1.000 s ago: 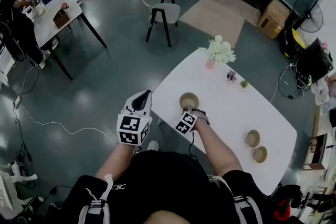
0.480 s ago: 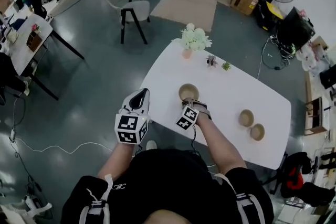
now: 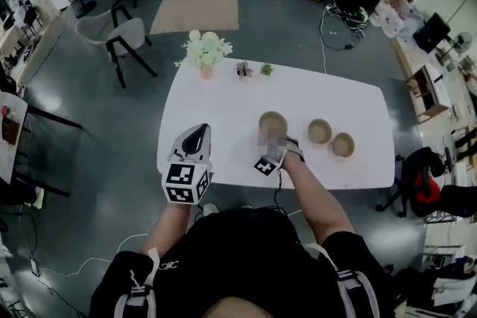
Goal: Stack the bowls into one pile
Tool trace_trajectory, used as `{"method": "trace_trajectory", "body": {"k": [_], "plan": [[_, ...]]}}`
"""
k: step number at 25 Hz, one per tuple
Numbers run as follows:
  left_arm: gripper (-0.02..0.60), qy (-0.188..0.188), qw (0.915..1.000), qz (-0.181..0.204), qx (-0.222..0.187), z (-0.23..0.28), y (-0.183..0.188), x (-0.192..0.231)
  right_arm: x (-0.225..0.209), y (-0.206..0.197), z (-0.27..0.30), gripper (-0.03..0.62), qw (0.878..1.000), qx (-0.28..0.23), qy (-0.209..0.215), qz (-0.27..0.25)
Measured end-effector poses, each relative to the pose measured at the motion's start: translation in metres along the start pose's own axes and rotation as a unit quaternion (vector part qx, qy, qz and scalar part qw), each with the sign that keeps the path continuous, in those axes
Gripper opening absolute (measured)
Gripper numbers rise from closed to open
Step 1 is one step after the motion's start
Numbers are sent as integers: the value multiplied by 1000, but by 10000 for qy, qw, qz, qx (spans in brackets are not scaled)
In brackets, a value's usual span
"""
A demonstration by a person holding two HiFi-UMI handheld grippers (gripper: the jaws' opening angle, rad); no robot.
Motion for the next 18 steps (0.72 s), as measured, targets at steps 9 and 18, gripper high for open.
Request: {"method": "trace_trajectory", "body": {"k": [9,18], "plan": [[12,-850,9963,63,123,52,-4,-76,-46,-89,-40,44,9952,476,-485,709],[13,-1223,9919,154,294,77,-14,-128,-86,-170,-62,48,9852,818,-854,1238]]}}
Point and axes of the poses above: the fingertips, and each gripper's own axes: z forward along the fingers, x to its left, y out of its top, the point moved 2 cm from there along -z, backward along the fingers, and after that the axes turned 10 degrees about -x, right-handed, at the moved point
